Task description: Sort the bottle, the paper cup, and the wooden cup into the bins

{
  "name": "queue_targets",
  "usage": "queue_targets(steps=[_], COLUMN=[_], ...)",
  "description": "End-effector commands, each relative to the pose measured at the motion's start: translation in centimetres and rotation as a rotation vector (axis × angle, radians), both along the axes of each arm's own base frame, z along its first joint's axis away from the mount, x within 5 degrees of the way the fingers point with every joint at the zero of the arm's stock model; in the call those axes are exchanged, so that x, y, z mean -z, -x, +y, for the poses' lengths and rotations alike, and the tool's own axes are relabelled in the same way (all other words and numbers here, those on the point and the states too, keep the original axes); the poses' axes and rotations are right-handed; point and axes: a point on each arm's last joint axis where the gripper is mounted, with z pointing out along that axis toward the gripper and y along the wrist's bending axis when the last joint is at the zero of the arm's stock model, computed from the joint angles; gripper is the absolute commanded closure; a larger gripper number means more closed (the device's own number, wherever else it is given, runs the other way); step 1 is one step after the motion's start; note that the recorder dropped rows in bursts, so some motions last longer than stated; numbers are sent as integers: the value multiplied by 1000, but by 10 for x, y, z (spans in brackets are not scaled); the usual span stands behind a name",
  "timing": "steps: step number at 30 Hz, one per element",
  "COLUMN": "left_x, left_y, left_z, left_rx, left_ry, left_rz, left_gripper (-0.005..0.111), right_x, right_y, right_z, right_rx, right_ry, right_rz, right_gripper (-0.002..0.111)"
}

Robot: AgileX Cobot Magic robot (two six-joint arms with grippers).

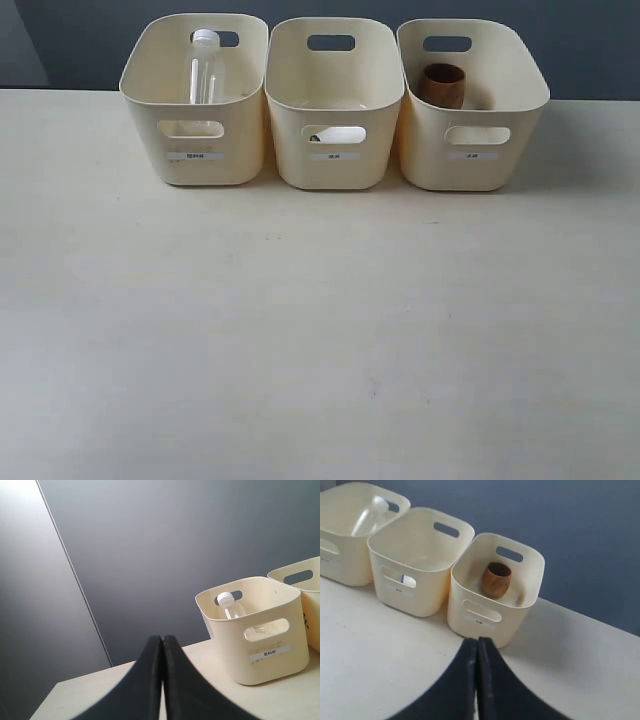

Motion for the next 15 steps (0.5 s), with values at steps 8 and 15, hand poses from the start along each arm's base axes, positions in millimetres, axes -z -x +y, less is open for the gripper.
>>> queue_targets(steps=[8, 15], left_x=[0, 0], left_y=[0, 0], left_z=[0, 0], left_rx=[3, 3], left_ry=[2, 2], left_rz=[-5, -5], left_gripper=[107, 107], right_x=[39, 55], right_y=[75, 90], right_z=[-20, -26], right_rx=[-25, -2], right_ry=[-290, -326], right_rz=[-147, -202], right_gripper=[109, 109])
